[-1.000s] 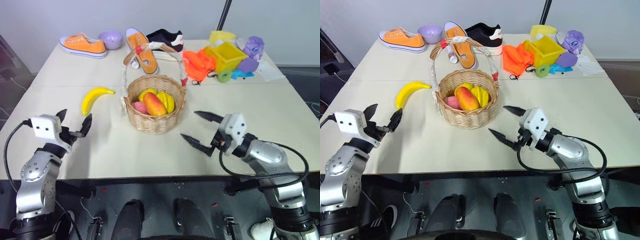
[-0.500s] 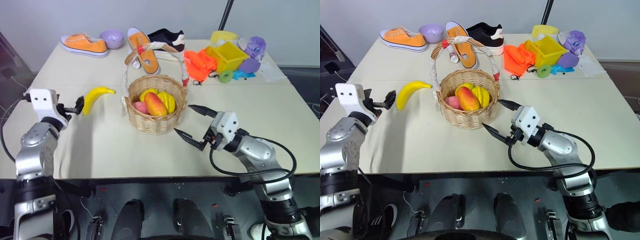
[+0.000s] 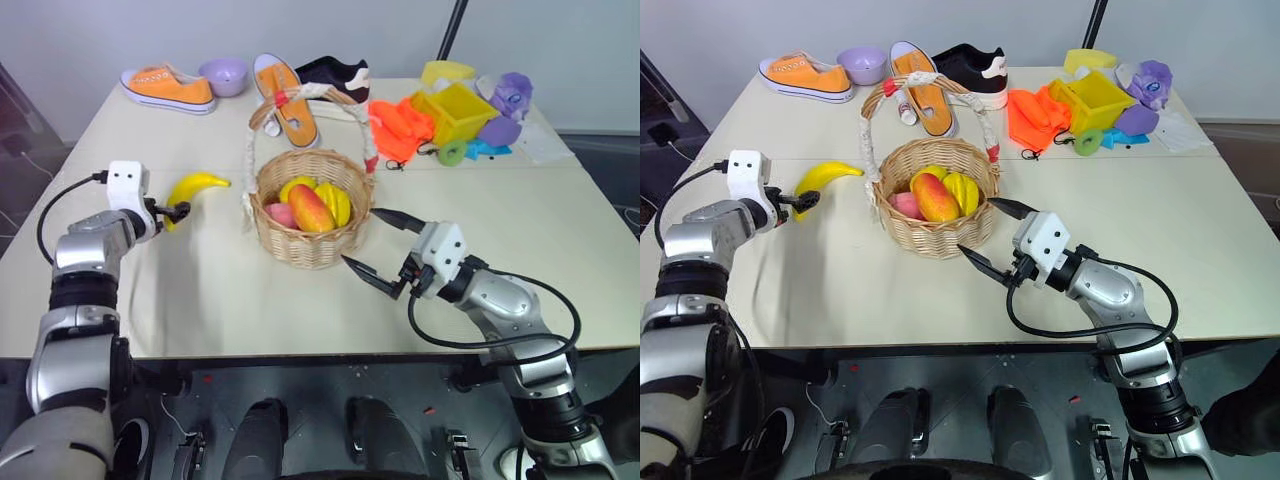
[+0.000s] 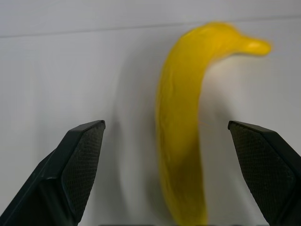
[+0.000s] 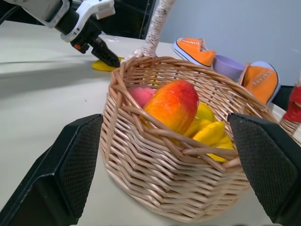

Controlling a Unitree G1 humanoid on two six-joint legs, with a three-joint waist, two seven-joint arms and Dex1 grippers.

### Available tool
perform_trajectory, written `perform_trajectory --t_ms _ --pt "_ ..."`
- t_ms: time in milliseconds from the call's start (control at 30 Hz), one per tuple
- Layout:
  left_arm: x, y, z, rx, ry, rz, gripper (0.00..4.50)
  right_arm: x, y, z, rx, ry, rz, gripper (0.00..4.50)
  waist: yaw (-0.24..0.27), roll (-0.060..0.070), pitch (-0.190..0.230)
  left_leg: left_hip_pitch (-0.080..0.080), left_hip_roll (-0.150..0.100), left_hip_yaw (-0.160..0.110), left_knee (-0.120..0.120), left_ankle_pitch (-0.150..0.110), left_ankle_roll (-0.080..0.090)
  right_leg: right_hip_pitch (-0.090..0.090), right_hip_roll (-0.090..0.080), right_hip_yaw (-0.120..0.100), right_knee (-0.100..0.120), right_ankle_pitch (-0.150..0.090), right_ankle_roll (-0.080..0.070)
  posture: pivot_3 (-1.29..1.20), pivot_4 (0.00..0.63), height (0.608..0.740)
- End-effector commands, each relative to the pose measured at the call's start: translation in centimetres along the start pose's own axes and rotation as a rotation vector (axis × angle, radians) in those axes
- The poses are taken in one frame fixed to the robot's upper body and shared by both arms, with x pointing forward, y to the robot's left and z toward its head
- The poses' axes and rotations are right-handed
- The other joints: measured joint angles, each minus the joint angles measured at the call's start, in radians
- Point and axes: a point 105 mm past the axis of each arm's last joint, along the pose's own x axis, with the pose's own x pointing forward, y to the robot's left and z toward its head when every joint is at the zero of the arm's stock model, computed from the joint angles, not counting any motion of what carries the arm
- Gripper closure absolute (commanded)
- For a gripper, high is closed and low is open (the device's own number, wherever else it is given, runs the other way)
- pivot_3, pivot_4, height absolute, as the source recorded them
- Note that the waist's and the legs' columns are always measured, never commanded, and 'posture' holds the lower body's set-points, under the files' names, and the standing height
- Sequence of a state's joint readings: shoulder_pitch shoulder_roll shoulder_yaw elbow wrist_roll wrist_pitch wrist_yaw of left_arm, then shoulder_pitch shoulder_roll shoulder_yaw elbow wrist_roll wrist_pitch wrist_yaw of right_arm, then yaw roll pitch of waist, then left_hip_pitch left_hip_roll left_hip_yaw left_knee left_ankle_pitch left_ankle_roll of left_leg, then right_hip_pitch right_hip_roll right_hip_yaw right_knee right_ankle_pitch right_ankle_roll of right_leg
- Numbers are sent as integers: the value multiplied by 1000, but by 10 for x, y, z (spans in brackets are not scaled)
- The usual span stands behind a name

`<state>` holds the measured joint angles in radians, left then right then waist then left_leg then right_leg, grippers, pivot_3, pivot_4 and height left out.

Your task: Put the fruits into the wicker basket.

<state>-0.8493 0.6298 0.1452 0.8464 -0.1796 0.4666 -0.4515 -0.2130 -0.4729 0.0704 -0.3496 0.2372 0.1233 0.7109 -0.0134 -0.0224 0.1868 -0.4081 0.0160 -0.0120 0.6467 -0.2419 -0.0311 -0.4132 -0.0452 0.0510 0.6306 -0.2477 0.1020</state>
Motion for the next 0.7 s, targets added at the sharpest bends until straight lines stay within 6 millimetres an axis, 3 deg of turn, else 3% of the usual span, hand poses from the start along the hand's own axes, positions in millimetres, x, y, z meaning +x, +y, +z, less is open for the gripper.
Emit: perform_trajectory --t_ms 33,133,333,533,600,700 --pt "4 -4 0 17 -3 -28 0 0 -3 10 -33 -30 -12 76 -1 0 0 0 0 0 0 0 0 0 0 0 0 0 0 0 150 740" --pt "6 -2 -7 6 16 -22 802 1 -4 12 -35 -31 -20 0 0 0 0 0 0 0 0 0 0 0 0 0 0 0 0 0 150 740" --pt "5 2 -5 11 -13 7 3974 1 -4 11 -44 -24 -16 0 1 0 0 0 0 0 0 0 0 0 0 0 0 0 0 0 150 740" --pt "-18 12 12 21 -127 46 4132 -1 -9 12 -35 -24 -35 0 -4 0 0 0 0 0 0 0 0 0 -1 0 1 0 0 0 150 740" --pt "-41 14 17 32 -189 56 4132 -4 -12 11 -32 -21 -52 0 -8 0 0 0 1 0 -1 0 0 -1 -1 0 2 0 0 0 150 740" --pt "-85 -7 9 122 -253 -55 4132 -11 -17 11 -26 -22 -73 0 -10 -1 0 0 2 0 -2 0 0 -2 -2 1 2 0 0 0 150 740"
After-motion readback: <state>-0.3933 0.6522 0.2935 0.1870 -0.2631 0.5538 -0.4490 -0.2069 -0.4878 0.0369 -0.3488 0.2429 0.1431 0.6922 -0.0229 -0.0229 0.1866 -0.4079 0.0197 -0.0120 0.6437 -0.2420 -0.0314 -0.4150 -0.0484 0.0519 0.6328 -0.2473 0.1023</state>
